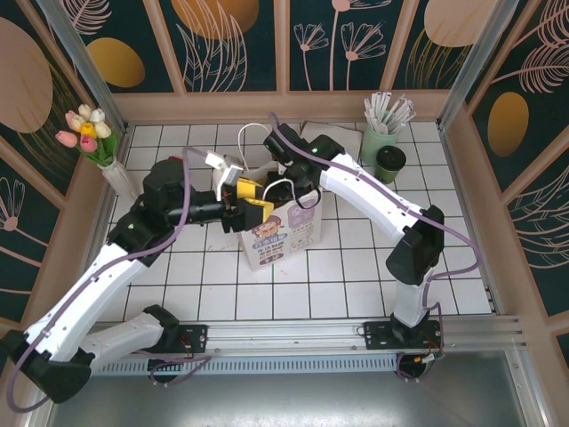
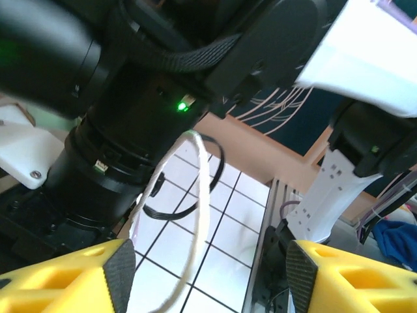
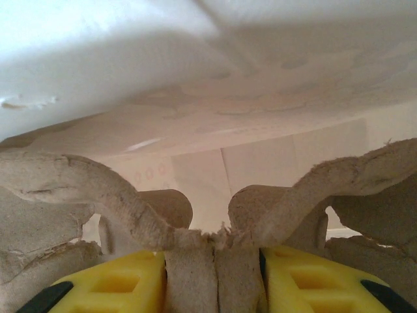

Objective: Pack the takeout coffee

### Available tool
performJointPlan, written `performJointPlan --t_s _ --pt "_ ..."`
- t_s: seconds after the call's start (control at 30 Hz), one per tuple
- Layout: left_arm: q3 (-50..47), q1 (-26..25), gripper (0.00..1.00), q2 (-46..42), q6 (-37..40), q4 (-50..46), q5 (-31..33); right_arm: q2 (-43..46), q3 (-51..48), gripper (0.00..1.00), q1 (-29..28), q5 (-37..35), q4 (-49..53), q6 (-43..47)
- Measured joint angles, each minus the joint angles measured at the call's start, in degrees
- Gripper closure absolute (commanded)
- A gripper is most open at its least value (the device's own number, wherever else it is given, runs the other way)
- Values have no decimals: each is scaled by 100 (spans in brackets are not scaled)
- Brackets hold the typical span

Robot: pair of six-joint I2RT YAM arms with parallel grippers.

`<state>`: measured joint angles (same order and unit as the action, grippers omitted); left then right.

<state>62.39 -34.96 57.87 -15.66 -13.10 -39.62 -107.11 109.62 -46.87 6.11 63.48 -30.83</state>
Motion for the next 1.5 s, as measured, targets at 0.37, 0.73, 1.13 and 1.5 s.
performJointPlan --t_s 0.37,0.73,1.13,1.5 --pt "372 -1266 100 763 708 20 -201 -66 31 61 186 538 68 -350" --pt "382 -1296 100 505 1255 -354 -39 -179 -210 61 197 295 -146 -564" --pt "328 -1296 47 240 1412 -341 306 -125 -925 63 -26 11 -616 -382" --pt "144 -743 1 -739 1117 -245 2767 278 -1237 63 -197 -87 -811 -234"
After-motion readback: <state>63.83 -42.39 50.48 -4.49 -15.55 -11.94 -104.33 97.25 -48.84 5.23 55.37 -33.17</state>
